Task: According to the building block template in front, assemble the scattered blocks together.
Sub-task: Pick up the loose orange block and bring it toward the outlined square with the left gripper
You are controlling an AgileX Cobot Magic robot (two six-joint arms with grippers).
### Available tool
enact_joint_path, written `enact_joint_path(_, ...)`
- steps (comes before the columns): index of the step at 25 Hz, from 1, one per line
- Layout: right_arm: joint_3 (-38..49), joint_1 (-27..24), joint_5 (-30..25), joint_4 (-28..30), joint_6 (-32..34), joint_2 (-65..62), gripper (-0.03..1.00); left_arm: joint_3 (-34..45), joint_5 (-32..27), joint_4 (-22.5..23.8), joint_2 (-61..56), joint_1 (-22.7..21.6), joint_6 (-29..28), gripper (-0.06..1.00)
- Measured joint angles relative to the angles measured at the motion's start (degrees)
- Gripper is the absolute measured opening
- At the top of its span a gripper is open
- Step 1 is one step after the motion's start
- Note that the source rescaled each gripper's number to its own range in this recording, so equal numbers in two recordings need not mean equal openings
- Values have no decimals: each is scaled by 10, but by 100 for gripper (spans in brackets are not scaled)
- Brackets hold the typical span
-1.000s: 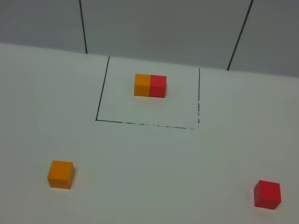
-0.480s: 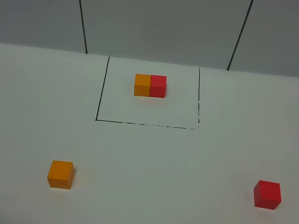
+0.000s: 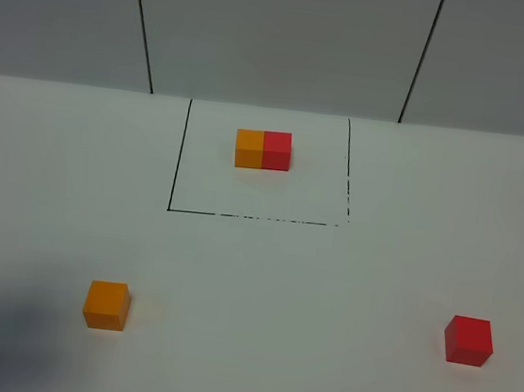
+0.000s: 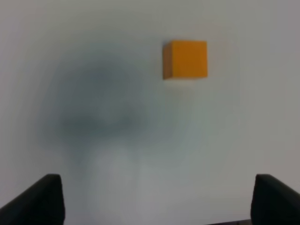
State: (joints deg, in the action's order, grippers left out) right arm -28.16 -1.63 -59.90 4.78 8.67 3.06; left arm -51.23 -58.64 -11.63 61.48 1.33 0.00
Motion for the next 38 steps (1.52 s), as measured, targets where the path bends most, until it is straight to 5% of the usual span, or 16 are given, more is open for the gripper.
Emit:
enact_joint_path(4,0,0,0,0,0,0,76,-10,0,0,87,3,0,77)
enact_joint_path(22,0,0,0,0,0,0,76,-43,162,53,318,160,-104,77)
enact_joint_path(38,0,0,0,0,0,0,76,-63,208,54,435,168,-148,77)
